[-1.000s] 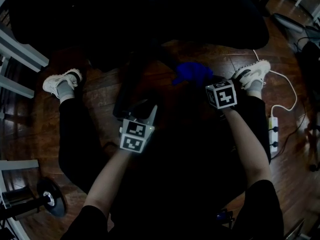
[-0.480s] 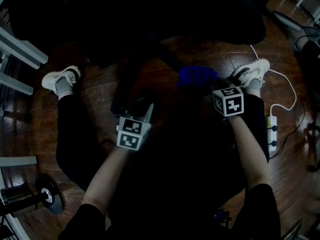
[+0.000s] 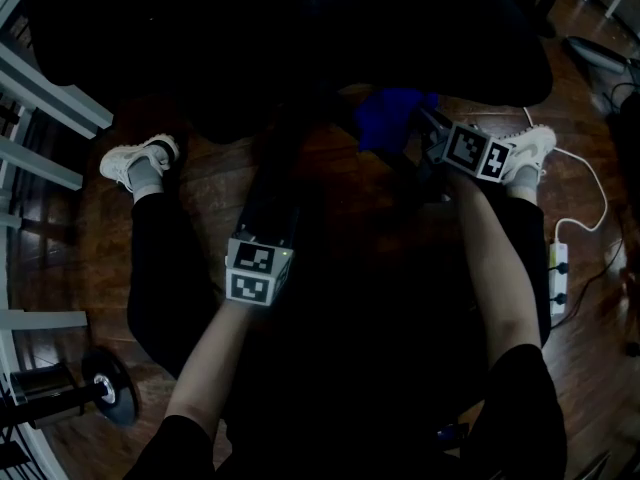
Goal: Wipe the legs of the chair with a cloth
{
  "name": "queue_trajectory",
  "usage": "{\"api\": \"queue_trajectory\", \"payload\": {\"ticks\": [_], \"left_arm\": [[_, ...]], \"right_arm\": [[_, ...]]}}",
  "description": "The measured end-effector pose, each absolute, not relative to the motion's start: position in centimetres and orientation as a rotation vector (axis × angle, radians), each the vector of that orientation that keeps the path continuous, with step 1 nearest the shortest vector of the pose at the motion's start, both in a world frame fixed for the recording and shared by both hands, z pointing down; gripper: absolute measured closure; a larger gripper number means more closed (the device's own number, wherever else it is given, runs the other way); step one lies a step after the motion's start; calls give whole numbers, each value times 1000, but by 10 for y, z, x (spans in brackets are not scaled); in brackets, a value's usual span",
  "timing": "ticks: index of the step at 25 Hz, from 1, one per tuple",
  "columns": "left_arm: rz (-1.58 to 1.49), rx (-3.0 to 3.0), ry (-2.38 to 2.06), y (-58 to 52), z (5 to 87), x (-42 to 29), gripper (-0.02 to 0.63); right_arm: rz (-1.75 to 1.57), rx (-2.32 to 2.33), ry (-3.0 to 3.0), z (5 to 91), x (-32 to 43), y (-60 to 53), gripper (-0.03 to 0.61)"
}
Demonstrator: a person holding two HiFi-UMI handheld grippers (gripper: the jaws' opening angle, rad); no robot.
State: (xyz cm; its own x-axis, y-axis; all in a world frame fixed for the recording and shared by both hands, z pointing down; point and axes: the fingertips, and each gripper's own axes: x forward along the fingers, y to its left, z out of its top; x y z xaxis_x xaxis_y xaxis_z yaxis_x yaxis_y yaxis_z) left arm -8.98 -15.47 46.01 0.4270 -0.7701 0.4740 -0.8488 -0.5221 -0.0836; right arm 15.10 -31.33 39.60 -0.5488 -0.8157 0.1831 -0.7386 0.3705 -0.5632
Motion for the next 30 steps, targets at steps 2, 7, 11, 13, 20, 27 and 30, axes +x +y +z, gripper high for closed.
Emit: {"api": "queue_trajectory", "payload": {"ticks": [2, 7, 11, 13, 20, 27, 30], "left_arm": [[696, 2497, -1472, -157, 455, -101, 511], [751, 2492, -1496, -162, 455, -113, 509], [764, 2482, -1478, -157, 460, -110, 511], [771, 2491, -1459, -154, 464, -103, 511], [724, 2651, -1270, -149, 457, -13, 509], [718, 2724, -1121, -137, 447, 74, 509], [770, 2711, -1106, -135, 457, 85, 511]], "right_arm": [[-884, -1414, 2587, 395, 135, -333, 531], [-854, -1475, 2920, 424, 88, -352, 531], [-788, -1461, 3177, 451, 65, -350, 532], [-860, -1380, 3173, 451, 62, -344, 534], [-952, -1250, 3283, 471, 82, -323, 534], [-1057, -1031, 3304, 504, 121, -289, 534], [-978, -921, 3382, 501, 138, -267, 534]]}}
